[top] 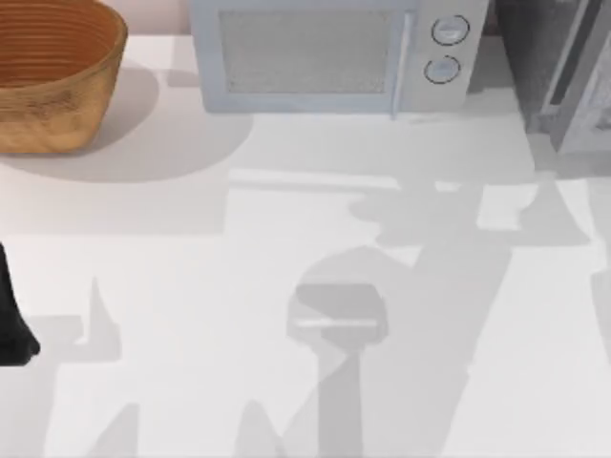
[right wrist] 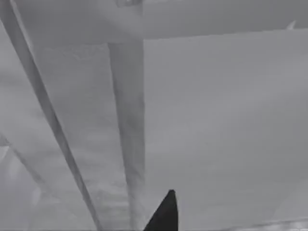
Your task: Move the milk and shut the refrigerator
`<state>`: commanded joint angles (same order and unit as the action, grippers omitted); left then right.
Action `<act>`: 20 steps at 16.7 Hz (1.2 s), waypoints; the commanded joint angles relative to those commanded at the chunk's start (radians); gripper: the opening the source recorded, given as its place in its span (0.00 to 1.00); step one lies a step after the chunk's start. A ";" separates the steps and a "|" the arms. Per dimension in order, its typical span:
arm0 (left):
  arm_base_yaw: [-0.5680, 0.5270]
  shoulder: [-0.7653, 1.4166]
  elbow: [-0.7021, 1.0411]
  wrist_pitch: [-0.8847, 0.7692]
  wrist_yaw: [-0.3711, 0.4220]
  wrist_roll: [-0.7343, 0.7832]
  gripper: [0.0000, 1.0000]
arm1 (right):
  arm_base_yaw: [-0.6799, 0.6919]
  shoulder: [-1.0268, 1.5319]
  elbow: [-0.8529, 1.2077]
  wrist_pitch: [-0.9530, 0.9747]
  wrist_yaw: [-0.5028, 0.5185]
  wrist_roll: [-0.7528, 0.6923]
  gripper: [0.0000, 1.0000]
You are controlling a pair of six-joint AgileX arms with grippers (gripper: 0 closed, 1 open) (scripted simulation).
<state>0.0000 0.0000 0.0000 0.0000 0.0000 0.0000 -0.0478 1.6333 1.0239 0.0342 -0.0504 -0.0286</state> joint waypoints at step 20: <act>0.000 0.000 0.000 0.000 0.000 0.000 1.00 | 0.008 0.354 0.430 -0.081 0.035 0.014 1.00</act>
